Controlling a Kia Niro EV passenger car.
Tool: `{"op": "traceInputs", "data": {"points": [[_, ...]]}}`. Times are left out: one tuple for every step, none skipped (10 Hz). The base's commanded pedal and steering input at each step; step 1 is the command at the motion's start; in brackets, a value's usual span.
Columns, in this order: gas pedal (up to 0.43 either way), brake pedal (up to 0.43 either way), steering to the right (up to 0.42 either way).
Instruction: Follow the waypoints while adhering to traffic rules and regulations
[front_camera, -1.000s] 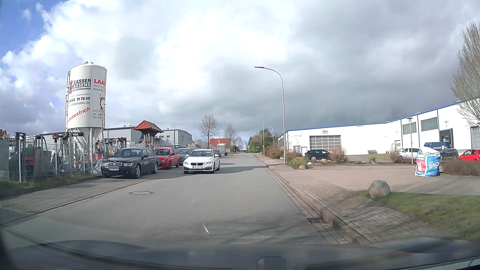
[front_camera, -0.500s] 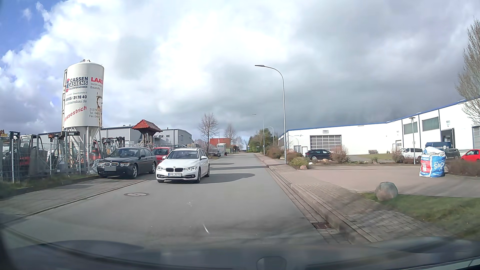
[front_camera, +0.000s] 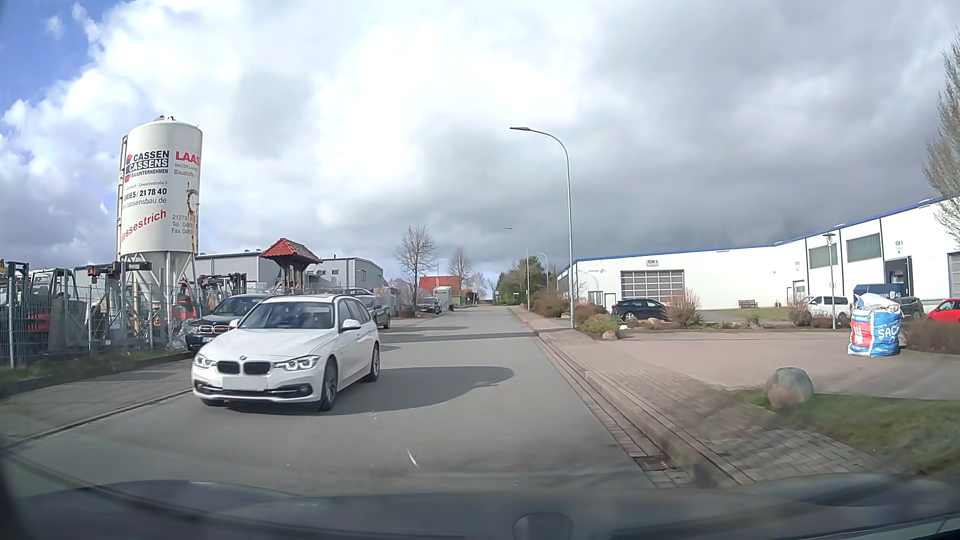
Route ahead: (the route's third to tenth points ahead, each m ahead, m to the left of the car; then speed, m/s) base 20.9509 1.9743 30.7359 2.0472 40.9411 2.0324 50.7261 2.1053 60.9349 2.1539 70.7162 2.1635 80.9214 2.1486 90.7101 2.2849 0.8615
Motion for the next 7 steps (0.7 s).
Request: {"op": "traceInputs", "data": {"points": [[0.0, 0.0, -0.002], [0.0, 0.0, -0.002], [0.0, 0.0, -0.002], [0.0, 0.0, -0.002], [0.0, 0.0, -0.002], [0.0, 0.0, -0.002], [0.0, 0.0, -0.002]]}}
